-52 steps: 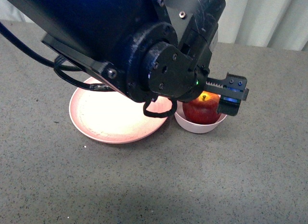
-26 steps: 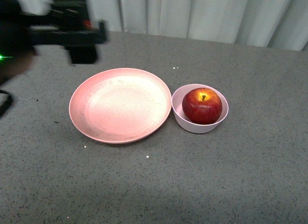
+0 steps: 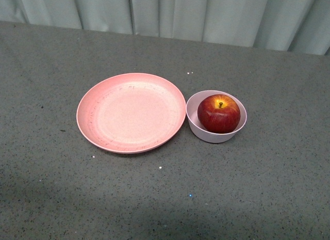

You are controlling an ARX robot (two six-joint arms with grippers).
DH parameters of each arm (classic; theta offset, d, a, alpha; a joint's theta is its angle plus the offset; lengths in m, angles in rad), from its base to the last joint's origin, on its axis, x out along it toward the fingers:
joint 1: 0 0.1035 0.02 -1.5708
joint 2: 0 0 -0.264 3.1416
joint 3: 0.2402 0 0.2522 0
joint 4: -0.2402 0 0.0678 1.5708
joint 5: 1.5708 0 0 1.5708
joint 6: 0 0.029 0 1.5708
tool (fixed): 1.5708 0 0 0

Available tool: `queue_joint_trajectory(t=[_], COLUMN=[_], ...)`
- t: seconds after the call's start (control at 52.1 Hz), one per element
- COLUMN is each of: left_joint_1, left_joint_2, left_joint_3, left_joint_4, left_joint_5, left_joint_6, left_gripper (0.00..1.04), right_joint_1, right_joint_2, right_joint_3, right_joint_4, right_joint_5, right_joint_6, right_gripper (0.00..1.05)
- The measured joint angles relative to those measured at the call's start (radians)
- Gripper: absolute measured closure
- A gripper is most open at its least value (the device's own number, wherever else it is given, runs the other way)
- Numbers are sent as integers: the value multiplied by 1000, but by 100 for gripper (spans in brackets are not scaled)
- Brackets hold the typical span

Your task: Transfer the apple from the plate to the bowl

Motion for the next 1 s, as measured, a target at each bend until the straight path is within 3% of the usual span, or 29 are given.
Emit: queue_joint_trajectory(t=[0.23,0.307,0.403,0.997], left_joint_1=[63,117,157,161], left_joint_2=[-214,-268,-333,-637], left_joint_3=[-28,-29,-29,-29], left_joint_4=[-178,-227,-285,-571], left_joint_5=[56,138,146,152], left_joint_6=[1,3,3,4], left_gripper=[101,101,101,101], right_joint_1=[0,0,0,0], right_joint_2=[0,0,0,0], right_joint_3=[0,0,0,0], right_joint_4=[0,0,0,0], right_joint_5=[-1,0,0,-1], right_joint_6=[0,0,0,0], right_gripper=[9,9,9,9])
